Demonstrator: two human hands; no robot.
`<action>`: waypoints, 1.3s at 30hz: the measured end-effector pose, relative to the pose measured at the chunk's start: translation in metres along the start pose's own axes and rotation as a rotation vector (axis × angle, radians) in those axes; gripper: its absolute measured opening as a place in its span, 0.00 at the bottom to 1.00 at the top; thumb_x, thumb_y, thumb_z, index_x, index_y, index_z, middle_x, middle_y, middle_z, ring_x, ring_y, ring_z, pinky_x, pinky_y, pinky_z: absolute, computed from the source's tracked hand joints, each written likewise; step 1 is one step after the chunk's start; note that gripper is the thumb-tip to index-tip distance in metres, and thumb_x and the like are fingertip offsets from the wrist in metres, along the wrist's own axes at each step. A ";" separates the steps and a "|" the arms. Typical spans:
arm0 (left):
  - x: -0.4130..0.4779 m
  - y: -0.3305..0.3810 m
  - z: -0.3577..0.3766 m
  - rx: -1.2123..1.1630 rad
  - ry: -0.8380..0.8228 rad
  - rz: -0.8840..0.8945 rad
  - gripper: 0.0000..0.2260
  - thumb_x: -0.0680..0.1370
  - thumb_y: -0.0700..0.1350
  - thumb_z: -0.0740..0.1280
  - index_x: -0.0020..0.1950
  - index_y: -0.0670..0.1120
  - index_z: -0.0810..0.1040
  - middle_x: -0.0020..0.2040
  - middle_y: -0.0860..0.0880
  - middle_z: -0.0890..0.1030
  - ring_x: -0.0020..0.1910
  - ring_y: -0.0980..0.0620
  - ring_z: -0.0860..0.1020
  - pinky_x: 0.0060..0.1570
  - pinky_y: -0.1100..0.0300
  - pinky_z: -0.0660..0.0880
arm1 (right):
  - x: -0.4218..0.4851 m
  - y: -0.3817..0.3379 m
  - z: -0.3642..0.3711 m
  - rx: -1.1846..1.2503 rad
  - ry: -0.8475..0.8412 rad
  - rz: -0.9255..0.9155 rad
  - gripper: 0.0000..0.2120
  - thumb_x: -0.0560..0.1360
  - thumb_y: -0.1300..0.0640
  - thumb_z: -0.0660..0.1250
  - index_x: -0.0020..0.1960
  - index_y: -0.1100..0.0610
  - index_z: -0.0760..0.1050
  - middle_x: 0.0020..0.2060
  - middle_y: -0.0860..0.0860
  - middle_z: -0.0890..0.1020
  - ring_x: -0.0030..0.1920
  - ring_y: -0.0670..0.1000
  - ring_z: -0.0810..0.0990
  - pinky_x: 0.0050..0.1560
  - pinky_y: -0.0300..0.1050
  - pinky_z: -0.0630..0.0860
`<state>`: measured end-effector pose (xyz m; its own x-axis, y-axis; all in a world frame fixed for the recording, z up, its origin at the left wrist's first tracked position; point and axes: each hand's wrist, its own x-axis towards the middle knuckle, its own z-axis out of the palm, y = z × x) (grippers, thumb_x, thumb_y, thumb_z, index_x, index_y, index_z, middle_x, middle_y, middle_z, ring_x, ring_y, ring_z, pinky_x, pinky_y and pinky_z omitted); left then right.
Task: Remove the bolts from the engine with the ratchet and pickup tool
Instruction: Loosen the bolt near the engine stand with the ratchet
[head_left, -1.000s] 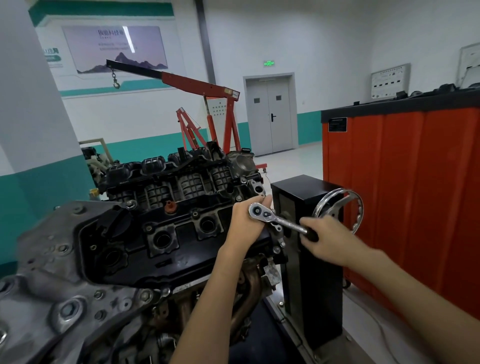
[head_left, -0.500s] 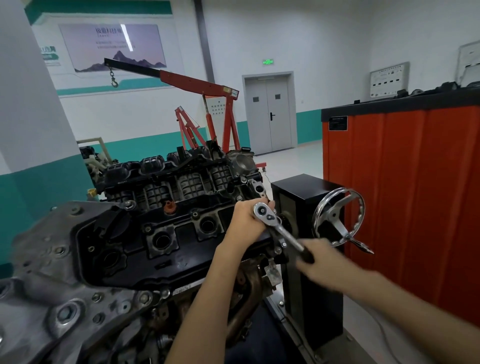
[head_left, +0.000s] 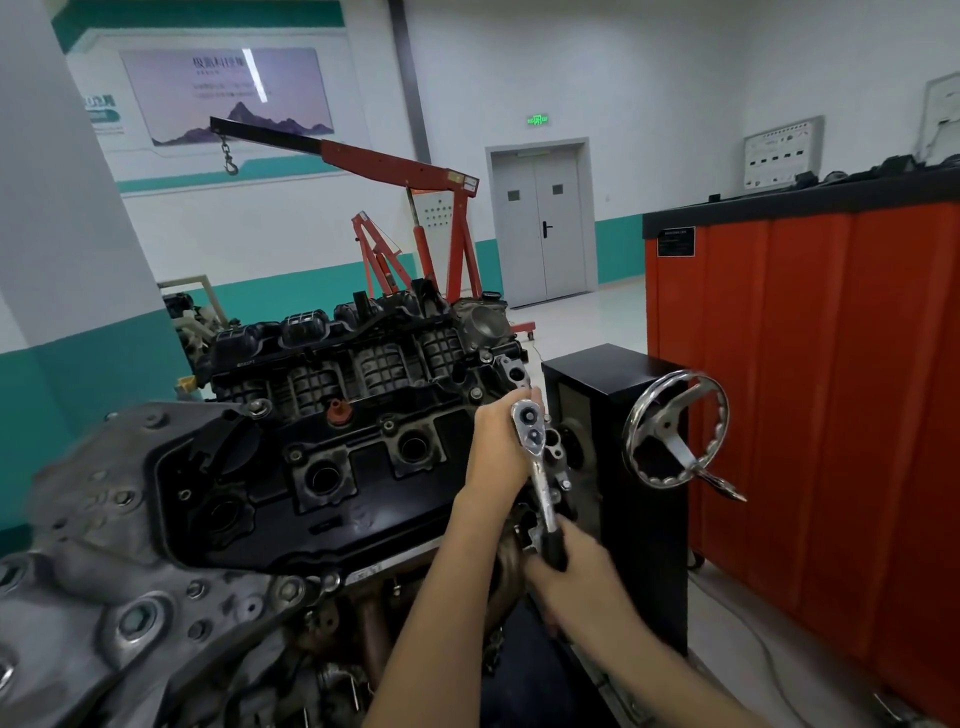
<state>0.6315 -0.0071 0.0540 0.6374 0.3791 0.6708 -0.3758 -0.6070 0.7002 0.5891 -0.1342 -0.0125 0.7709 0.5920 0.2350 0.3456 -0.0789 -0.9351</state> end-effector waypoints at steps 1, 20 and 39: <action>0.001 0.000 -0.002 0.007 -0.006 0.018 0.24 0.78 0.38 0.63 0.25 0.58 0.65 0.24 0.57 0.63 0.26 0.59 0.58 0.29 0.65 0.58 | -0.003 -0.002 0.010 0.059 -0.010 0.016 0.08 0.73 0.64 0.65 0.40 0.52 0.72 0.25 0.47 0.74 0.23 0.42 0.70 0.27 0.39 0.68; 0.000 0.003 0.001 -0.099 0.148 -0.098 0.23 0.80 0.38 0.64 0.29 0.50 0.60 0.23 0.57 0.60 0.25 0.59 0.58 0.27 0.67 0.57 | 0.015 -0.011 -0.043 -0.341 -0.077 -0.079 0.10 0.72 0.64 0.65 0.37 0.51 0.69 0.29 0.48 0.74 0.26 0.41 0.71 0.28 0.33 0.68; 0.007 0.007 -0.009 -0.030 0.158 -0.101 0.23 0.81 0.38 0.63 0.29 0.48 0.58 0.25 0.54 0.60 0.26 0.58 0.58 0.29 0.62 0.57 | 0.033 -0.025 -0.066 -0.625 -0.037 -0.149 0.04 0.73 0.60 0.65 0.43 0.54 0.70 0.33 0.50 0.75 0.32 0.50 0.75 0.32 0.42 0.70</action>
<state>0.6269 -0.0022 0.0659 0.5599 0.5433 0.6255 -0.3366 -0.5407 0.7709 0.6412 -0.1653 0.0359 0.6754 0.6590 0.3309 0.7028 -0.4394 -0.5595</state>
